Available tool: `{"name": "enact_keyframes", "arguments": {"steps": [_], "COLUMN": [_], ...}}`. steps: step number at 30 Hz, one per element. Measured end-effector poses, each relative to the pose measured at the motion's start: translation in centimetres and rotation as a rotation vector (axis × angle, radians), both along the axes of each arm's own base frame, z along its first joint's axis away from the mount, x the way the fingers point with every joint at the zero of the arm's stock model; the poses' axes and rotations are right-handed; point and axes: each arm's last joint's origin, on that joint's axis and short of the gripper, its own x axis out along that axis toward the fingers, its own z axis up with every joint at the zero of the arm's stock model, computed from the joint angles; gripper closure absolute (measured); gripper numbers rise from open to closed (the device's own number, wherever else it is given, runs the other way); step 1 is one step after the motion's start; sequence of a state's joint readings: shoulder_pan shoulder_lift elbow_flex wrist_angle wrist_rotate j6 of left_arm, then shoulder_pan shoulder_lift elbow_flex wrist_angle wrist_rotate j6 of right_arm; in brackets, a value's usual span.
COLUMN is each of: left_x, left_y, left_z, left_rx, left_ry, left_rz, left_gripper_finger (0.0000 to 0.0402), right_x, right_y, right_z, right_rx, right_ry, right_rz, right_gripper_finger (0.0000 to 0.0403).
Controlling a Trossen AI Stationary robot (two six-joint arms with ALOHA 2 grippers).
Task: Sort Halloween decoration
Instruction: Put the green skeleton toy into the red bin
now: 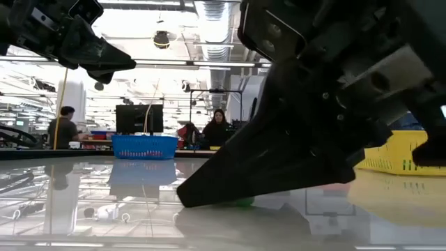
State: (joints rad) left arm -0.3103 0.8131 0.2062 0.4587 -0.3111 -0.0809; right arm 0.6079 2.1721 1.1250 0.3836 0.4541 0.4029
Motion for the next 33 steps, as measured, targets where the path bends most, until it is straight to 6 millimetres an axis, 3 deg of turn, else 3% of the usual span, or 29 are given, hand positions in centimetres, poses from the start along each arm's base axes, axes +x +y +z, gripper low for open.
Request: {"name": "enact_keyframes", "arguments": {"steps": [3,6,11,15,21,27,33], "left_x": [0.0,0.0,0.0,-0.1,-0.1,-0.1,-0.1], "left_y": [0.0,0.0,0.1,0.1,0.1,0.2,0.2], "left_z": [0.0,0.0,-0.2,-0.3,-0.5,-0.5,-0.5], "left_rx": [0.02,0.032,0.039,0.044,0.05,0.054,0.062], "left_ry": [0.0,0.001,0.016,0.033,0.046,0.049,0.053], "left_rz": [0.004,0.008,0.01,0.01,0.033,0.039,0.055], "left_gripper_finger": [0.0331,0.0331,0.0331,0.0331,0.0331,0.0331,0.0331], "right_x": [0.0,0.1,-0.7,-3.0,-7.3,-12.2,-15.7], "right_y": [-0.1,-0.7,-2.9,-5.8,-11.1,-15.6,-18.0], "right_z": [0.7,2.1,6.9,11.8,16.9,18.2,15.9], "right_rx": [-0.046,-0.091,-0.131,-0.181,-0.191,-0.142,-0.067], "right_ry": [-0.013,-0.012,0.065,0.174,0.345,0.533,0.575], "right_rz": [0.035,0.088,0.145,0.117,-0.038,-0.271,-0.43], "right_gripper_finger": [0.033,0.0331,0.0331,0.0331,0.0331,0.0331,0.0313]}}
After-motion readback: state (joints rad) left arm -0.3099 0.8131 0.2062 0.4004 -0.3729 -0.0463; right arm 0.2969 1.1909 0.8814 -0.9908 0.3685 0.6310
